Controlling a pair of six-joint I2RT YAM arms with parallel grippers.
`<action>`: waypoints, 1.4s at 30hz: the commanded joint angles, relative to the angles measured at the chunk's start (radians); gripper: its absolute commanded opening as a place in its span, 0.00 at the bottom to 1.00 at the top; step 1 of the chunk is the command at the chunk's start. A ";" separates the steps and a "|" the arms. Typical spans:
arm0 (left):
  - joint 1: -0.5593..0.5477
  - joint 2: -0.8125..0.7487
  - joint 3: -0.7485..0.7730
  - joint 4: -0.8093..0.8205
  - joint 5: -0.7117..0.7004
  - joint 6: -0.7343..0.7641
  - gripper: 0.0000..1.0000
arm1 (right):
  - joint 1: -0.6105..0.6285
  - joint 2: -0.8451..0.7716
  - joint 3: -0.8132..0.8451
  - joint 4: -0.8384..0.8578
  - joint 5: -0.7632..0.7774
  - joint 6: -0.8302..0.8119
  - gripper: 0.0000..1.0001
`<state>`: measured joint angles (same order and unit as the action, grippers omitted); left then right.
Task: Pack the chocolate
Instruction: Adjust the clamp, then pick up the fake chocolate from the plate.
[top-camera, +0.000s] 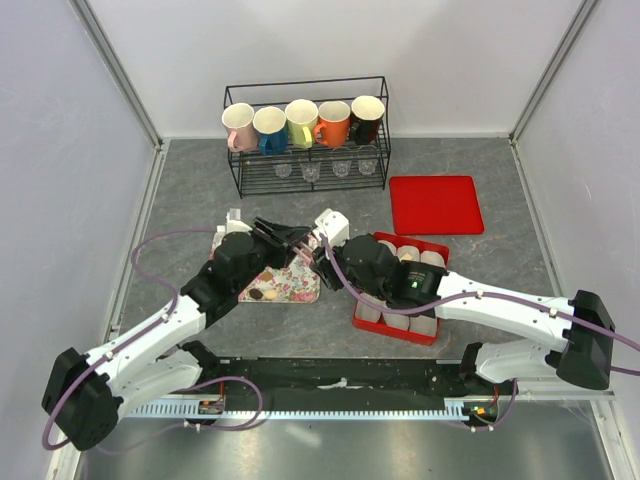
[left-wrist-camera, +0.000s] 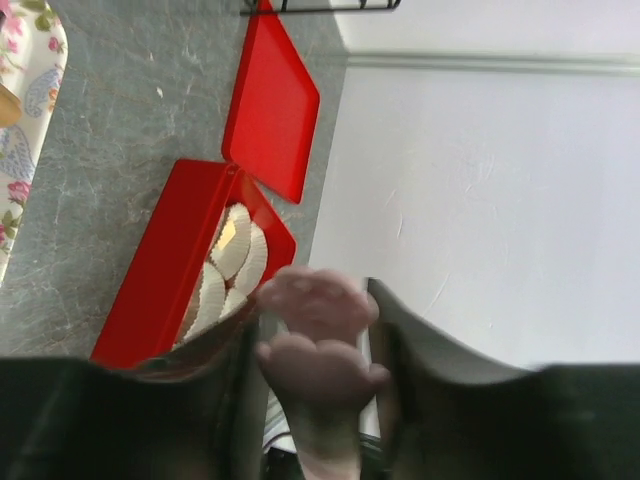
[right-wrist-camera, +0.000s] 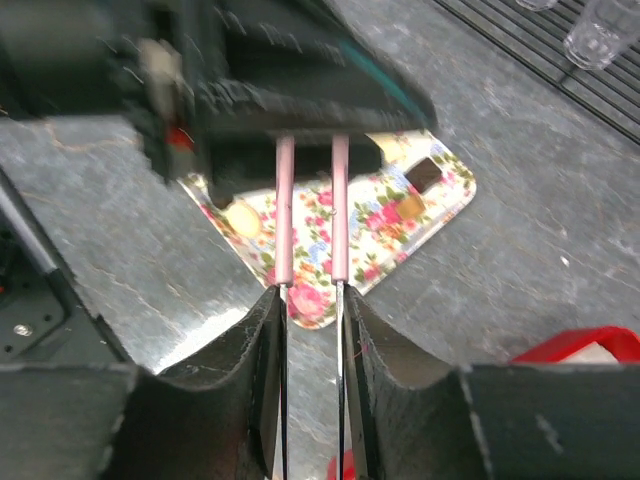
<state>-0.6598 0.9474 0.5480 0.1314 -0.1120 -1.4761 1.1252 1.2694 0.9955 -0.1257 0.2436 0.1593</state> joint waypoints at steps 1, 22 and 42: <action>0.003 -0.093 0.044 -0.090 -0.176 0.211 0.58 | 0.002 -0.002 0.051 -0.086 0.065 -0.023 0.30; 0.019 -0.216 0.371 -0.451 -0.592 1.281 0.78 | -0.002 0.255 0.150 -0.140 0.128 -0.106 0.31; 0.184 -0.320 0.222 -0.358 -0.586 1.356 0.79 | -0.050 0.527 0.305 -0.187 0.026 -0.144 0.40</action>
<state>-0.4896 0.6319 0.7731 -0.2733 -0.7219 -0.1474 1.0885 1.7775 1.2469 -0.3237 0.2871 0.0322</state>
